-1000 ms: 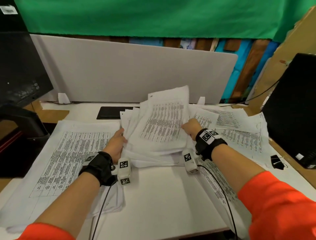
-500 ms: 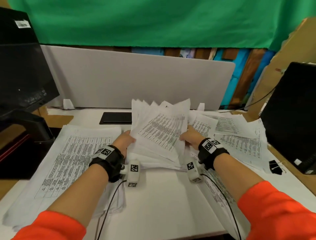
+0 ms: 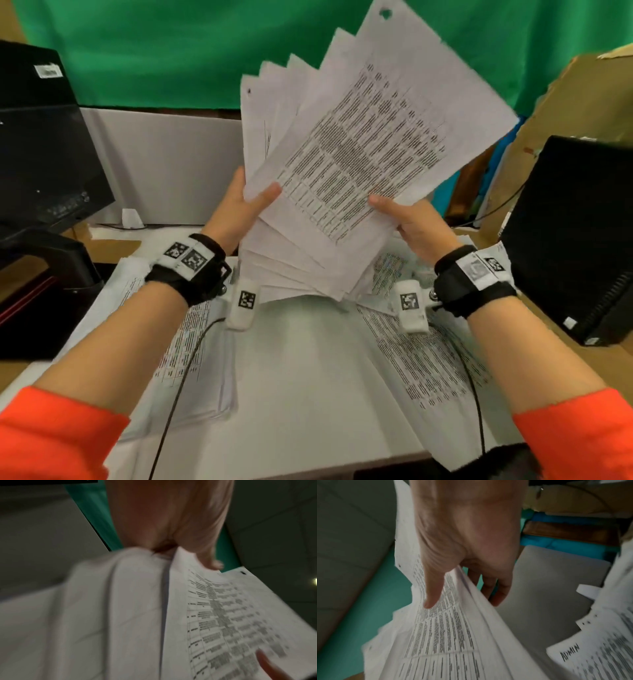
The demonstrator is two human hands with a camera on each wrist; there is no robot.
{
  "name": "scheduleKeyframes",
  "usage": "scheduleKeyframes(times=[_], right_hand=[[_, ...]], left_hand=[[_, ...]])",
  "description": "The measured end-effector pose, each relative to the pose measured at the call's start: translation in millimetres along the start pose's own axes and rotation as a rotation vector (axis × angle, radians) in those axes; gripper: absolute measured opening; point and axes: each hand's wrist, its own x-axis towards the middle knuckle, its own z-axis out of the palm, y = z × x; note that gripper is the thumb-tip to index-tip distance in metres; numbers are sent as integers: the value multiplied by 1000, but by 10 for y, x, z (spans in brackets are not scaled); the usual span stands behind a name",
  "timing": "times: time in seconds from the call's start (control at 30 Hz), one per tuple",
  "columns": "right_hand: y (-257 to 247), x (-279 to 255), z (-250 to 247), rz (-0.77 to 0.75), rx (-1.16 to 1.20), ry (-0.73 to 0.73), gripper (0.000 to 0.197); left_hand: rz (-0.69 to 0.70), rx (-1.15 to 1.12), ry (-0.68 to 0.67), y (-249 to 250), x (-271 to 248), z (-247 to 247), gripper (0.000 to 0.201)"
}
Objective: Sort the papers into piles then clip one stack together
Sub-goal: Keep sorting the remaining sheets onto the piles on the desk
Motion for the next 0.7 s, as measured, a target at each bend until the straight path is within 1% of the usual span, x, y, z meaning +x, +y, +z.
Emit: scheduleKeyframes(times=[0.03,0.07,0.1,0.13,0.17,0.2,0.23,0.27,0.3,0.33,0.37,0.4,0.47,0.53,0.57,0.6,0.63,0.67,0.7], right_hand=[[-33,-21,-43,-11,-22,-12,42],[-39,-41,-86,-11,-40,-27,36],[-4,-50,-130,4,-55,-43,31],[45,-56,-150,36,-71,-56,31],[101,-70,-148,69,-82,-71,35],[144,-87,-118,95,-94,-85,41],[167,-94,-79,104,-108,-101,46],[169,-83,-30,106,-123,-116,48],[151,-65,17,103,-129,-124,49],[106,-46,64,93,-129,-116,47],[45,-21,107,68,-113,-96,44],[-35,-9,143,34,-91,-66,42],[-203,-4,196,-53,-46,-8,39],[-374,-24,219,-146,-43,-11,30],[-445,-45,208,-185,-54,-37,26],[-474,-64,180,-208,-68,-47,24],[-450,-81,131,-210,-68,-52,24],[-352,-96,81,-185,-72,-33,28],[-195,-123,40,-128,-61,-27,39]], left_hand=[[-4,-78,-53,28,21,-32,73],[-42,-158,-107,29,27,-73,86],[-105,-210,-169,18,-1,-113,93],[-166,-229,-227,-22,-38,-141,95],[-210,-205,-275,-63,-87,-143,92],[-234,-135,-279,-132,-107,-126,87],[-229,-60,-271,-166,-124,-86,77],[-220,-18,-251,-182,-101,-44,61],[-218,-18,-233,-138,-87,21,46],[-222,-21,-221,-70,-52,86,38],[-205,-24,-190,19,-7,147,38],[-158,-30,-140,129,36,216,39],[3,-35,-35,337,81,319,31],[133,-44,-36,515,101,341,22],[166,-61,-62,564,93,318,21],[167,-73,-83,537,103,269,20],[116,-73,-89,460,103,204,18],[37,-68,-89,343,84,128,19],[-68,-46,-89,174,49,52,27]])
